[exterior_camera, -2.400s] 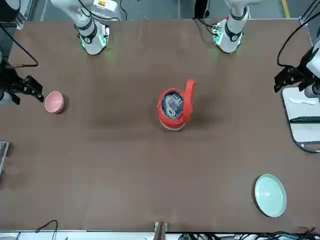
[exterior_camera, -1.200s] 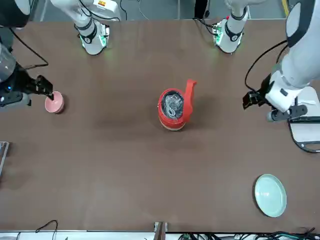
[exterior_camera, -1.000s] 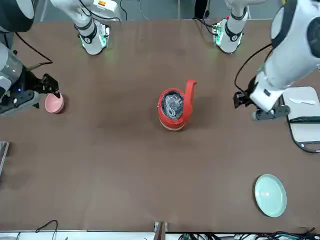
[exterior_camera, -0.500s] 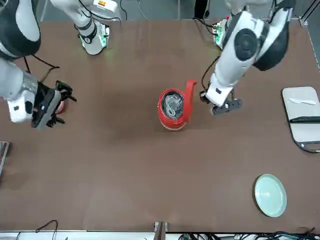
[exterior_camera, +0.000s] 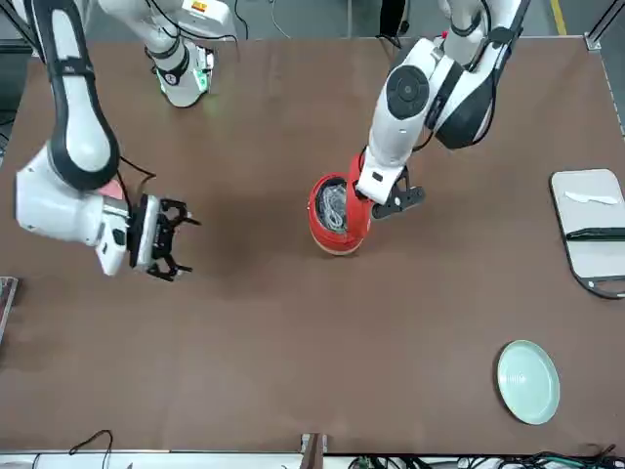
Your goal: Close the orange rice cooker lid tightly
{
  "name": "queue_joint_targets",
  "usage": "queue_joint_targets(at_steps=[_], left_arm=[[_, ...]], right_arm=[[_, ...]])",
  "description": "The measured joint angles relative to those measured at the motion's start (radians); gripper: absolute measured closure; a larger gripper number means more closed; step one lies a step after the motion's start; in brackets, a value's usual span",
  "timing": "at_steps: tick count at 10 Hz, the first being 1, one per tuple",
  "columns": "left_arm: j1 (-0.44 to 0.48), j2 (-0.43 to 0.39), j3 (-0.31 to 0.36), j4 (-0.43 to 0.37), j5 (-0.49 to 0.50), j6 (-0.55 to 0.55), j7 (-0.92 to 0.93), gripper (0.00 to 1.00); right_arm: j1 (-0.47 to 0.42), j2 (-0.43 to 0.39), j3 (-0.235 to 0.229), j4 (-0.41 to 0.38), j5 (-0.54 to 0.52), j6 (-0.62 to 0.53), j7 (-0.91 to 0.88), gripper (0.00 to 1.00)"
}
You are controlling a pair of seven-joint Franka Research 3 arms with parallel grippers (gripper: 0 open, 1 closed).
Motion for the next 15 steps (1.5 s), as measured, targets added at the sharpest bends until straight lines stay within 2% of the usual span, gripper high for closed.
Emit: queue_joint_targets(at_steps=[5,7,8,10,12,15], left_arm=[[-0.095,0.097,-0.001,-0.001,0.002,0.128,-0.160,0.99],[-0.114,0.139,-0.001,-0.002,0.016,0.155,-0.185,0.99],[-0.114,0.150,-0.001,-0.001,0.017,0.161,-0.187,0.99],[-0.115,0.151,-0.002,0.000,0.027,0.160,-0.190,0.99],[-0.121,0.153,-0.003,0.000,0.048,0.160,-0.198,0.99],[-0.126,0.156,-0.003,0.002,0.065,0.160,-0.216,0.99]], right_arm=[[0.098,0.110,0.003,-0.135,0.487,0.010,-0.522,0.00],[0.145,0.130,0.004,-0.202,0.604,0.010,-0.635,0.02],[0.158,0.137,0.005,-0.230,0.653,-0.007,-0.686,0.17],[0.175,0.170,0.006,-0.288,0.779,-0.069,-0.820,0.22],[0.207,0.226,0.008,-0.332,0.913,-0.145,-0.931,0.23],[0.272,0.327,0.013,-0.342,1.071,-0.216,-0.996,0.23]])
